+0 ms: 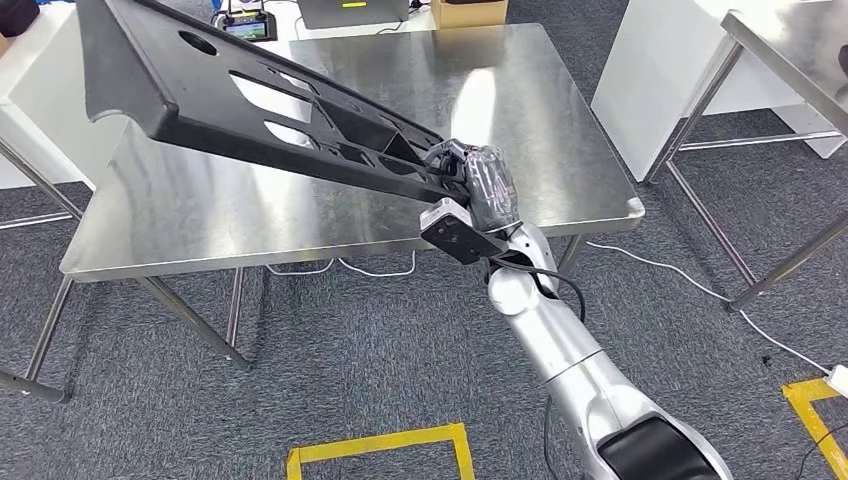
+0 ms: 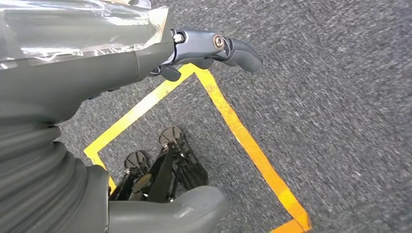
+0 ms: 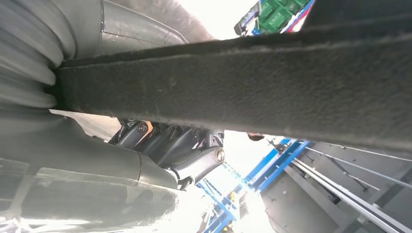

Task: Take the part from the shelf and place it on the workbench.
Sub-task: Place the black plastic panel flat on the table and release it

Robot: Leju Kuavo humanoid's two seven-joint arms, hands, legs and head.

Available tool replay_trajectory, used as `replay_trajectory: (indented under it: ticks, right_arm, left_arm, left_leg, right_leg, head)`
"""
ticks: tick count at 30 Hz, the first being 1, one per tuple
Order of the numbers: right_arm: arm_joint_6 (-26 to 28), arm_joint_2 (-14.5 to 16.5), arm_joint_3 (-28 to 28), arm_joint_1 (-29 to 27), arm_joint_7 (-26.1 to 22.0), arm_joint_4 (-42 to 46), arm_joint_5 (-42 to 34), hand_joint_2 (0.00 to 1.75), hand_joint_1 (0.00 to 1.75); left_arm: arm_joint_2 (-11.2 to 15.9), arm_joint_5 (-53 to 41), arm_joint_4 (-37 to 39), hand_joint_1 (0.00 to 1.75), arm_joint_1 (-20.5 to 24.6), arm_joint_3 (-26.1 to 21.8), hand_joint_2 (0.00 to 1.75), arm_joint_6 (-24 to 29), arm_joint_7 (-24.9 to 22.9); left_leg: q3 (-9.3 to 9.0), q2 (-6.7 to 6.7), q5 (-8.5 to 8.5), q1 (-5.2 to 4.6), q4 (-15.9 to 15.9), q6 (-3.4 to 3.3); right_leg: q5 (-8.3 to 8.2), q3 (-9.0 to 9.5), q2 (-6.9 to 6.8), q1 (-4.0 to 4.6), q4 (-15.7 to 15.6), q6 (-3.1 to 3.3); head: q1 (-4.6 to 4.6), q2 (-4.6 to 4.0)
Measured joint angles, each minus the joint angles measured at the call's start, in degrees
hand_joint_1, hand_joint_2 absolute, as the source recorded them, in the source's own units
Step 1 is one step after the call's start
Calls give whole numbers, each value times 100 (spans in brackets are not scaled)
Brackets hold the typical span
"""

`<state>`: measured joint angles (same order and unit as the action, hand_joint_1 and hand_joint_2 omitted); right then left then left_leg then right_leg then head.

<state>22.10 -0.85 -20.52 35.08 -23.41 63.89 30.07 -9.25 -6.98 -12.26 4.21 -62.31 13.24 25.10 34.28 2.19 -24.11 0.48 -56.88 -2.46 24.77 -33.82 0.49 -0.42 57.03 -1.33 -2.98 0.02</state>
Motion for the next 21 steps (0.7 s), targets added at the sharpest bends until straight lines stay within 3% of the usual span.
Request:
replay_trajectory:
  ticks: [2,4,16,21]
  right_arm:
    - [46,-39,41,-36,0,-27,40,175,175]
    - [91,-93,102,-111,0,-32,81,175,175]
    - [150,-343,417,-515,7,48,66,175,175]
    - [73,-394,468,-625,79,92,54,175,175]
  left_arm:
    - [3,-9,0,0,-1,-1,175,-45,30]
    - [4,-26,0,0,-1,-1,175,-68,38]
    - [22,-69,0,0,-6,-1,175,15,-26]
    - [22,-139,0,0,-7,0,175,146,-289]
  left_leg:
    - [-2,-1,-5,9,3,76]
    - [-1,-1,-8,9,3,99]
    - [4,-1,-15,-42,-7,101]
    - [4,-1,-17,-42,-10,99]
  right_leg:
    - [4,1,-1,8,1,22]
    - [5,2,-2,9,1,29]
    - [5,3,-2,-31,-1,28]
    - [5,4,-3,-32,-1,27]
  head:
    - [-1,-1]
    - [-1,0]
    - [-1,0]
    - [-1,0]
